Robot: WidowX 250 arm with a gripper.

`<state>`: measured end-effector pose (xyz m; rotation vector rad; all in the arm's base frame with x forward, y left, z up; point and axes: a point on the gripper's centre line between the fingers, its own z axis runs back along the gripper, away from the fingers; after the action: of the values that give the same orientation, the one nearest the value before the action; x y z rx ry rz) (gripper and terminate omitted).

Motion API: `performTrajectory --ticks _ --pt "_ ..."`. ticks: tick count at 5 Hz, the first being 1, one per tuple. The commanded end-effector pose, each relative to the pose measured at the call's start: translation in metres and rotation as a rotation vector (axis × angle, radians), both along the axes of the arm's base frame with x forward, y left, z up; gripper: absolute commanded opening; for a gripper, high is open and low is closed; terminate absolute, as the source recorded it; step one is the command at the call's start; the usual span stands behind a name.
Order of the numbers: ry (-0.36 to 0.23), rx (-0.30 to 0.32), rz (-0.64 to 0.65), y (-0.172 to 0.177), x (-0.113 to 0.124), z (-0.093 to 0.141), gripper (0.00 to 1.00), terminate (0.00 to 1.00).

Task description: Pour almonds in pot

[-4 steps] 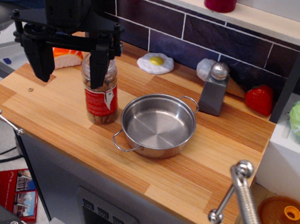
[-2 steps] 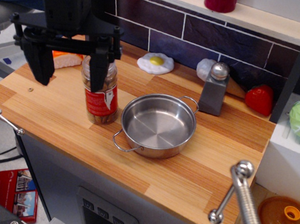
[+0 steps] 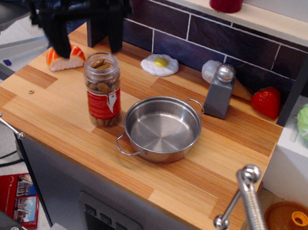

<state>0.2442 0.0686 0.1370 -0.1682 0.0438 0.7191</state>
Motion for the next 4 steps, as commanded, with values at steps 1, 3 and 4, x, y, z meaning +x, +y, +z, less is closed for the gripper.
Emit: performTrajectory --ticks 1,3,4 --pt "0.038 -0.08 0.304 0.05 0.02 0.019 1.0 0.0" --pt "0.185 -0.171 0.457 0.07 0.015 0.007 1.0 0.0" --pt "0.305 -0.251 0.55 0.075 0.02 -0.008 1.0 0.0"
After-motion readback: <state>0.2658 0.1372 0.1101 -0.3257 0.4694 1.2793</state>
